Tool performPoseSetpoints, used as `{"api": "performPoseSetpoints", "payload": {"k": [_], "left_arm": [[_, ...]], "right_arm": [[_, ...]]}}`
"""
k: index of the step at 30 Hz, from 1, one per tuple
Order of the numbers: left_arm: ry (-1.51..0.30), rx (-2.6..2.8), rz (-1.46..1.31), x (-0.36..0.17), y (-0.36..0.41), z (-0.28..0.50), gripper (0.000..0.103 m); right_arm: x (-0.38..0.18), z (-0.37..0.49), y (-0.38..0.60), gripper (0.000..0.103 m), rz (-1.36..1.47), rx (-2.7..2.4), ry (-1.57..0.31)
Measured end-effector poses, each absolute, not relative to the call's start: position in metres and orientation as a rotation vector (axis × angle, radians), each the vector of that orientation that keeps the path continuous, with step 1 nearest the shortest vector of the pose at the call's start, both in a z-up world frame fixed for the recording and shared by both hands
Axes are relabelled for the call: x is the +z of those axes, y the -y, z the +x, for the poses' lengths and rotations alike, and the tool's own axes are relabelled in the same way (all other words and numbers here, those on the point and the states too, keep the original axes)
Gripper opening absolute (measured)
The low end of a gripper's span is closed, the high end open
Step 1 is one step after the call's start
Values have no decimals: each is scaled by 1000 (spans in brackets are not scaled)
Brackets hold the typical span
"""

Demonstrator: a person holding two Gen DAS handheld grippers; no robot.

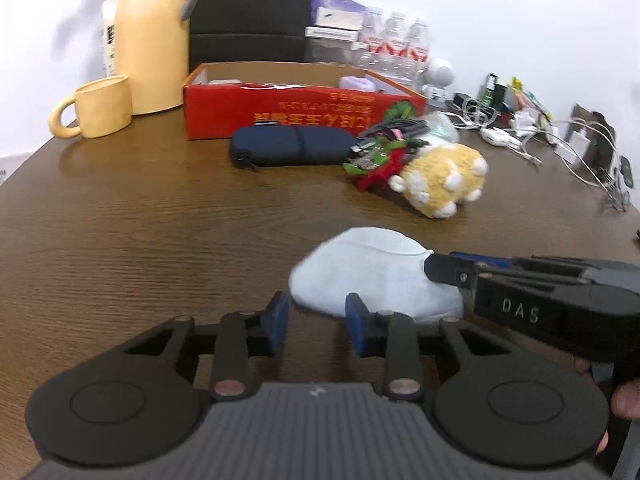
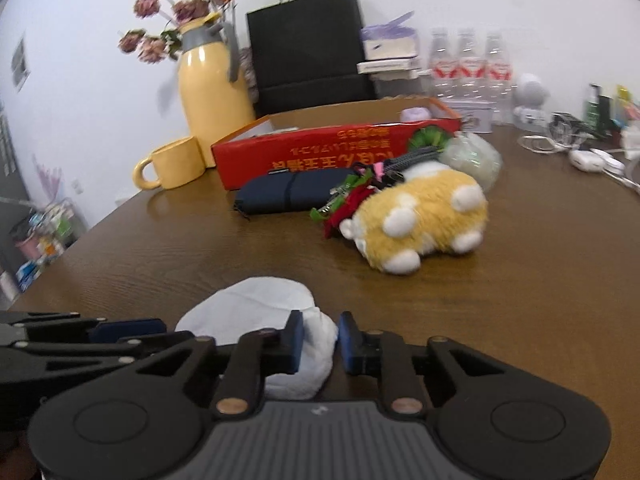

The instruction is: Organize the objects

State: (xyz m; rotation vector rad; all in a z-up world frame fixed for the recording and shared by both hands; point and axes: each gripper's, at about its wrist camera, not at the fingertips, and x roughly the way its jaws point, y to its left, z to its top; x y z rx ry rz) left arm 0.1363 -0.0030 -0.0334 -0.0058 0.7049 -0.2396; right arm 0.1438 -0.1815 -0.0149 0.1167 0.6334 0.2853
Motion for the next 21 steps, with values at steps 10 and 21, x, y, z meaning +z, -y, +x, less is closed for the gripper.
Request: {"api": "performPoseSetpoints", "payload": {"k": [10, 21], "left_arm": [[-677, -237, -7, -29, -4, 138, 19], [-688, -263, -36, -36, -4, 165, 21]], "right_arm": [[-5, 133, 177, 10, 107, 270, -616], [-12, 138, 174, 16, 97, 262, -645]]}}
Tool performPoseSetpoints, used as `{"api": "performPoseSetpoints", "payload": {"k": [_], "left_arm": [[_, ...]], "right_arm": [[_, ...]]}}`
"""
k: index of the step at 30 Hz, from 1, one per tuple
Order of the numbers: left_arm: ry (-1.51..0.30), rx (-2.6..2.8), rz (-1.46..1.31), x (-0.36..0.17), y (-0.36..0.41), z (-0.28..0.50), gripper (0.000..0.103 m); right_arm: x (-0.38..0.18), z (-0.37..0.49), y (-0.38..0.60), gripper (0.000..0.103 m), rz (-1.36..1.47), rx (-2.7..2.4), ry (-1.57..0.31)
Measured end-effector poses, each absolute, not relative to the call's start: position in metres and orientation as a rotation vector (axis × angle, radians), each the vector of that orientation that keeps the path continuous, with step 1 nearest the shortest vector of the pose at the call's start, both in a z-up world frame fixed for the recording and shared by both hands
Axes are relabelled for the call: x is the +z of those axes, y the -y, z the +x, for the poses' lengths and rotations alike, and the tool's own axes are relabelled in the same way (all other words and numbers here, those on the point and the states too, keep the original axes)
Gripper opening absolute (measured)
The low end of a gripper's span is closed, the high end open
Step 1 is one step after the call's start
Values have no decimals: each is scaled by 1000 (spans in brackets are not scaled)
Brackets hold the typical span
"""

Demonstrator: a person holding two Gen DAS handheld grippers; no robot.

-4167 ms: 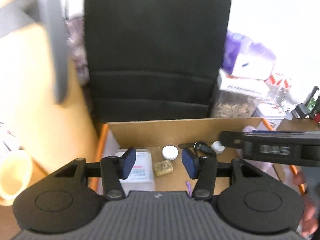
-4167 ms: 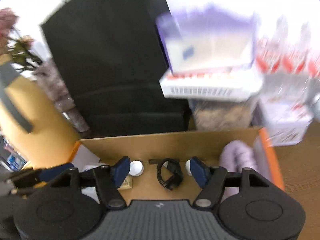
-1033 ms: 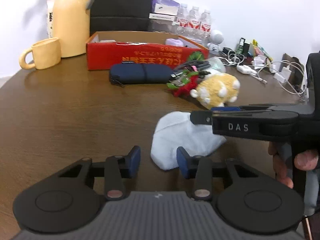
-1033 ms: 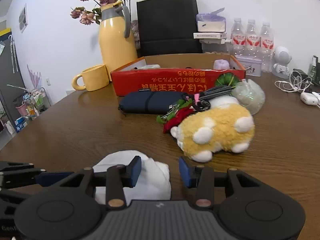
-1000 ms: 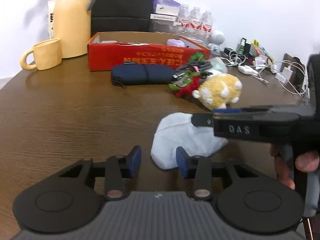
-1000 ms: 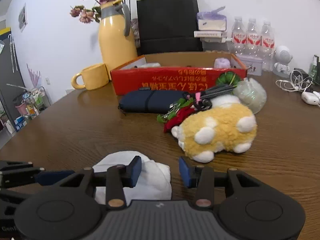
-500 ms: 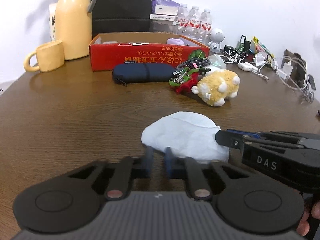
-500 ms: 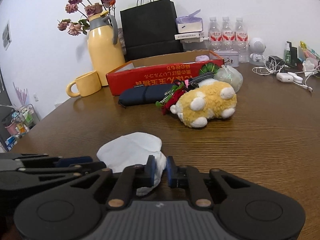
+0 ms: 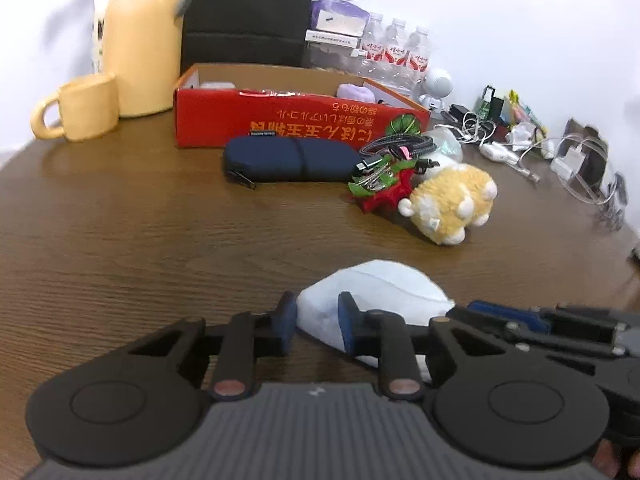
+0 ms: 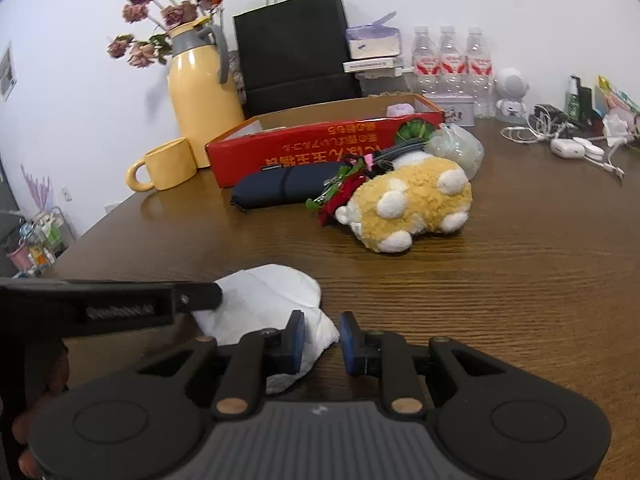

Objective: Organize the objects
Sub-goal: 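Carry the white mask into the red box with both grippers and release, then grasp the clear plastic bag with the right gripper while the left grasps the red-green ornament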

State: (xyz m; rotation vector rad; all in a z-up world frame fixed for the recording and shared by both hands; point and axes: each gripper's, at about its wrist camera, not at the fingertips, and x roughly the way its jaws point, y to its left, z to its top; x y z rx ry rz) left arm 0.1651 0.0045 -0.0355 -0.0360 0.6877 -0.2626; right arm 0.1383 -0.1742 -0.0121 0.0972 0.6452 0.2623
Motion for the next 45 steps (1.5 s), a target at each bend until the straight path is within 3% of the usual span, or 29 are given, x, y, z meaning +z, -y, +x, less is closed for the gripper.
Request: {"api": "performPoseSetpoints", "payload": {"k": [3, 9, 15, 20, 23, 29, 33, 35, 37, 40, 43, 45], "left_arm": [[-677, -240, -22, -33, -1, 155, 11], [-602, -277, -74, 5, -12, 156, 8], [-516, -324, -120, 69, -19, 257, 8], [-718, -287, -119, 69, -5, 407, 8], [-837, -205, -29, 44, 8, 485, 7], [-933, -71, 180, 1, 15, 561, 4], [-878, -163, 129, 11, 6, 552, 10], [-855, -209, 116, 18, 6, 542, 22], [-838, -210, 112, 28, 4, 536, 24], [-813, -194, 90, 51, 3, 522, 27], [-757, -178, 69, 81, -4, 494, 48], [-715, -165, 68, 98, -9, 470, 54]], "right_arm": [[-10, 139, 174, 10, 91, 255, -637], [26, 145, 180, 9, 110, 292, -549], [101, 237, 185, 9, 54, 339, -415], [118, 378, 163, 8, -64, 313, -538], [95, 463, 142, 8, -121, 314, -711], [32, 579, 119, 7, -47, 270, -951], [21, 595, 127, 18, 79, 279, -974], [28, 592, 136, 21, 121, 266, -955], [39, 583, 145, 31, 137, 269, -925], [61, 565, 159, 34, 153, 258, -902], [89, 539, 173, 35, 126, 249, -860], [105, 510, 184, 37, 122, 260, -825]]}}
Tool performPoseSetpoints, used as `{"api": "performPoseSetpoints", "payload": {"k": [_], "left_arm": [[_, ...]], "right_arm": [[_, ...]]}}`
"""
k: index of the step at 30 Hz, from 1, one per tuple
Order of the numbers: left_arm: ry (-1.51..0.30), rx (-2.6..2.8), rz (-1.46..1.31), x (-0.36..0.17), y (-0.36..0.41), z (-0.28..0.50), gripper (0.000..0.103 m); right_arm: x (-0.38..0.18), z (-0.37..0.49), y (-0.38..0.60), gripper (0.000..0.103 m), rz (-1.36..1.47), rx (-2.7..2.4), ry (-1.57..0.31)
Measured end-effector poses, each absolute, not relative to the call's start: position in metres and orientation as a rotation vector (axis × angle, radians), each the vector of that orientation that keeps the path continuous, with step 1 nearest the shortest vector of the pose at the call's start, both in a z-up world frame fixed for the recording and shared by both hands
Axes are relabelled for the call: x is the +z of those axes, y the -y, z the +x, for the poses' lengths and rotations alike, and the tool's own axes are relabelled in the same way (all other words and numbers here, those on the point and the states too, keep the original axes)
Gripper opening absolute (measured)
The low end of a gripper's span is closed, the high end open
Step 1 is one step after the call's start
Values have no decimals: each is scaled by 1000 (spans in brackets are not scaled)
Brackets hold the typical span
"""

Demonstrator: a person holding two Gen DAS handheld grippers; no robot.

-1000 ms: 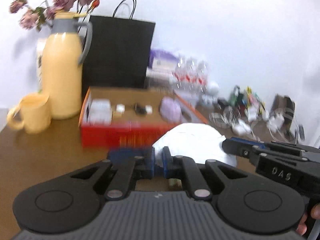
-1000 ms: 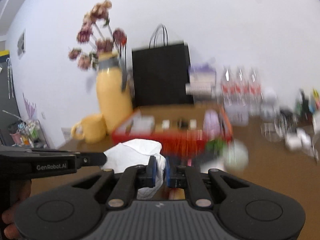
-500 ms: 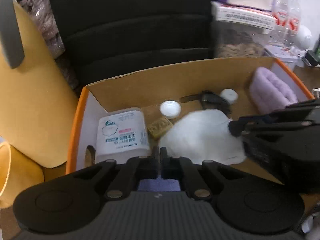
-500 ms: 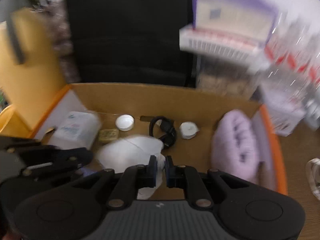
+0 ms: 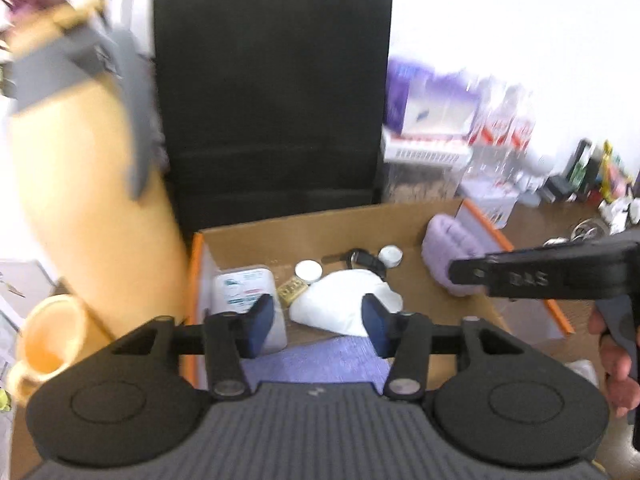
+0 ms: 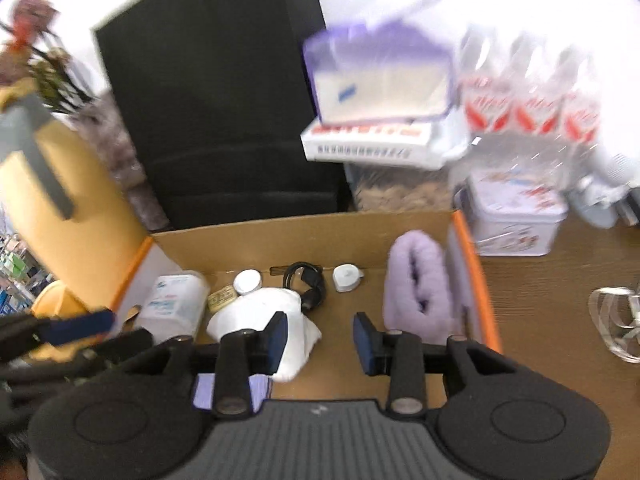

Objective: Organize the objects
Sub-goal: 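Grasp the clear plastic bag with the right gripper while the left grasps the red-green ornament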

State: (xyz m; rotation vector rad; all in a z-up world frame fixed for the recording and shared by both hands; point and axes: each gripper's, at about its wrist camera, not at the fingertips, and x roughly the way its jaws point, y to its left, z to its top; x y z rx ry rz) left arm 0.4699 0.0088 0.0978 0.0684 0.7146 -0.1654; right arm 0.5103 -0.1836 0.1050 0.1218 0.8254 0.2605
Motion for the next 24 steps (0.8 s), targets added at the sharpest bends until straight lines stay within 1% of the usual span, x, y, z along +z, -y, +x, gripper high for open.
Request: {"api": "performPoseSetpoints", "payload": {"k": [1, 2, 3, 4, 5, 6, 11, 12, 14, 16, 19, 21, 24], "left_arm": [[-691, -163, 79, 105, -10, 452, 59], [-663, -158, 92, 112, -11, 432, 67], [-622, -166, 100, 119, -12, 407, 72], [-583, -183, 105, 123, -13, 383, 83], [-546, -200, 107, 127, -13, 354, 89], [-522, -214, 107, 128, -12, 331, 90], [-483, -260, 55, 110, -9, 212, 99], [-489, -279, 40, 103, -9, 190, 99], [-492, -288, 9, 89, -11, 148, 101], [-494, -325, 18, 78, -15, 112, 103], [-517, -328, 51, 72, -22, 73, 103], [-522, -332, 31, 75, -32, 57, 103], [-518, -354, 38, 87, -44, 44, 103]], "right_arm": [[113, 489, 189, 40, 119, 269, -805], [119, 472, 193, 41, 108, 279, -785], [121, 451, 195, 42, 91, 291, -756], [125, 426, 197, 44, 63, 305, -723], [128, 397, 200, 45, 30, 314, -686], [129, 371, 202, 46, 6, 324, -649], [119, 227, 218, 61, -36, 372, -493], [115, 202, 216, 68, -73, 358, -472], [103, 148, 215, 72, -188, 322, -418], [92, 108, 219, 74, -224, 317, -434], [83, 63, 234, 74, -159, 351, -529], [80, 41, 242, 75, -152, 324, -578], [86, 16, 251, 78, -140, 287, -580]]}}
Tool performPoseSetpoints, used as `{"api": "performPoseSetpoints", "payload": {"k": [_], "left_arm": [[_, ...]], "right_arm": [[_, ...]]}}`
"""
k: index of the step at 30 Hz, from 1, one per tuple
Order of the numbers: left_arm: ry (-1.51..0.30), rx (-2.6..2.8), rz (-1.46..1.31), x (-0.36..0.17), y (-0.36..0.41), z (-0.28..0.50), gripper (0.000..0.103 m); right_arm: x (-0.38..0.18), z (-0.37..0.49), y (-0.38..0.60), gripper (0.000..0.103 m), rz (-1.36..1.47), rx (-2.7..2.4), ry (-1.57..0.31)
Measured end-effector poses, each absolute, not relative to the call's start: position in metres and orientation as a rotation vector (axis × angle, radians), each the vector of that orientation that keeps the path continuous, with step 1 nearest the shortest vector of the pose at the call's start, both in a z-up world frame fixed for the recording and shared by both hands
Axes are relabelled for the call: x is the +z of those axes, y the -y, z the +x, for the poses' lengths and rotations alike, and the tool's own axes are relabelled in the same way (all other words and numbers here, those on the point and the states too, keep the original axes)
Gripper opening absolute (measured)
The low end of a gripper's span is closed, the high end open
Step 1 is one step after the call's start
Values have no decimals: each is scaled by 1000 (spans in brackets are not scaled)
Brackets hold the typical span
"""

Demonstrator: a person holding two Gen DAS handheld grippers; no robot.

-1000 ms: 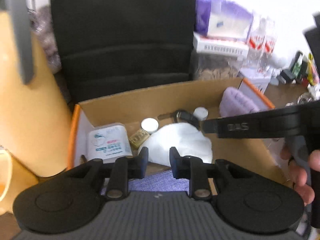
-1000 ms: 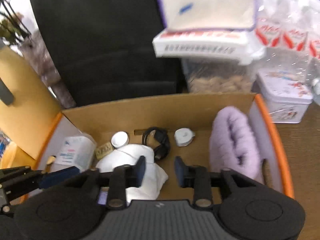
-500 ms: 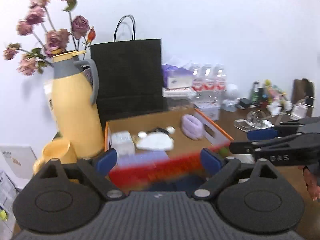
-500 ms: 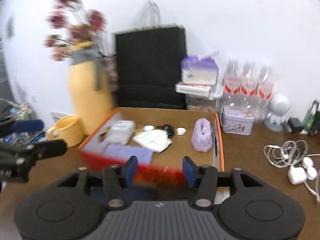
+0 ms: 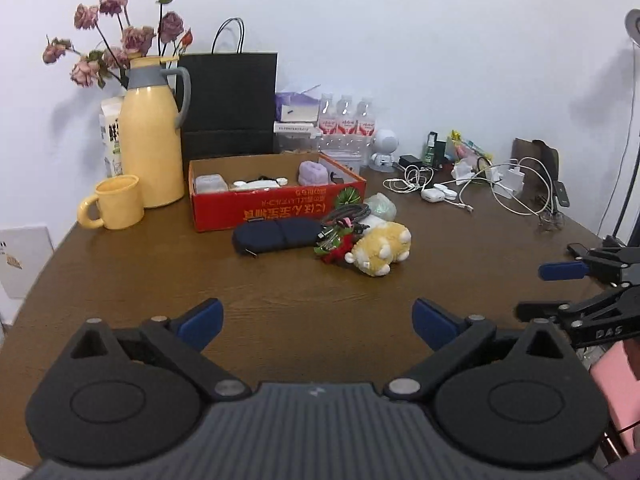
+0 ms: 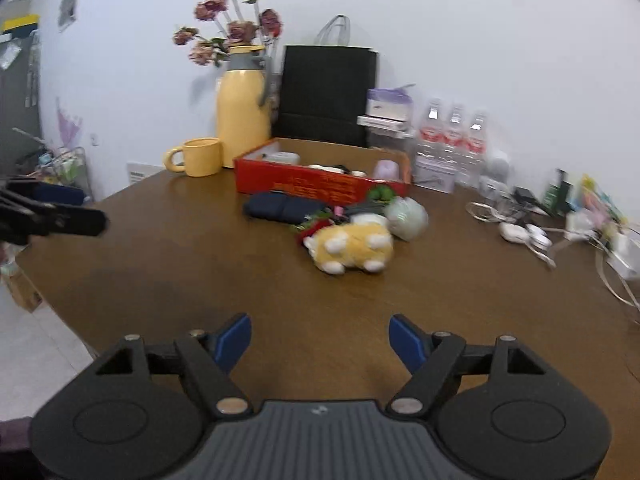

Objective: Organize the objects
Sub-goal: 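Grasp the clear plastic bag with the right gripper while the left grasps the red-green ornament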

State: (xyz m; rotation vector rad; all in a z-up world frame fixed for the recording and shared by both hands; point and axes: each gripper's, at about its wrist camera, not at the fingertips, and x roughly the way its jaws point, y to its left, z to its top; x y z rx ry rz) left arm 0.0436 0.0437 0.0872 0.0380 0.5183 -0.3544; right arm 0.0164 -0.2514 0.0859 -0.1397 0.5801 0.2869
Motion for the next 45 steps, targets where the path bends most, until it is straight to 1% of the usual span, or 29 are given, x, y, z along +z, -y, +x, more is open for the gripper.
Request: {"api": "performPoseSetpoints", "payload": {"k": [4, 10, 15, 18, 23, 24, 25, 26, 27, 28, 29, 30, 32, 33, 36, 45], "left_arm": [[-481, -343, 37, 91, -44, 48, 103], [-533, -295, -59, 57, -18, 115, 103], [-556, -404, -144, 32, 18, 204, 103], [-576, -393, -107, 10, 42, 253, 103], [-705, -419, -169, -19, 50, 303, 95], [-722, -430, -181, -22, 49, 307, 93], [-738, -438, -194, -25, 48, 311, 84], [-758, -449, -210, -30, 46, 314, 67], [-762, -465, -220, -31, 45, 316, 60], [-763, -476, -218, -33, 44, 316, 53], [-759, -481, -207, -33, 43, 314, 51], [-753, -479, -194, -32, 44, 312, 51], [-740, -450, -155, -29, 43, 302, 50], [-735, -428, -132, -26, 43, 297, 50], [-694, -360, -84, -15, 37, 272, 50], [-610, -244, -125, 28, -9, 187, 50]], "right_arm": [[94, 16, 262, 81, -100, 285, -557], [85, 72, 275, 82, -80, 213, -524], [73, 154, 292, 82, 7, 162, -494], [61, 221, 301, 79, 98, 187, -523], [33, 312, 304, 77, 117, 140, -578], [27, 326, 305, 75, 121, 137, -588], [19, 340, 305, 69, 127, 135, -601], [13, 349, 304, 65, 125, 136, -611], [7, 356, 302, 57, 127, 143, -621], [0, 362, 301, 44, 138, 160, -632], [-6, 367, 299, 33, 152, 176, -647], [-9, 368, 298, 18, 158, 181, -663], [-11, 362, 296, 15, 143, 176, -660], [-8, 357, 296, 12, 137, 169, -647], [5, 331, 301, 10, 135, 141, -599], [39, 198, 299, 10, 166, 161, -510]]}}
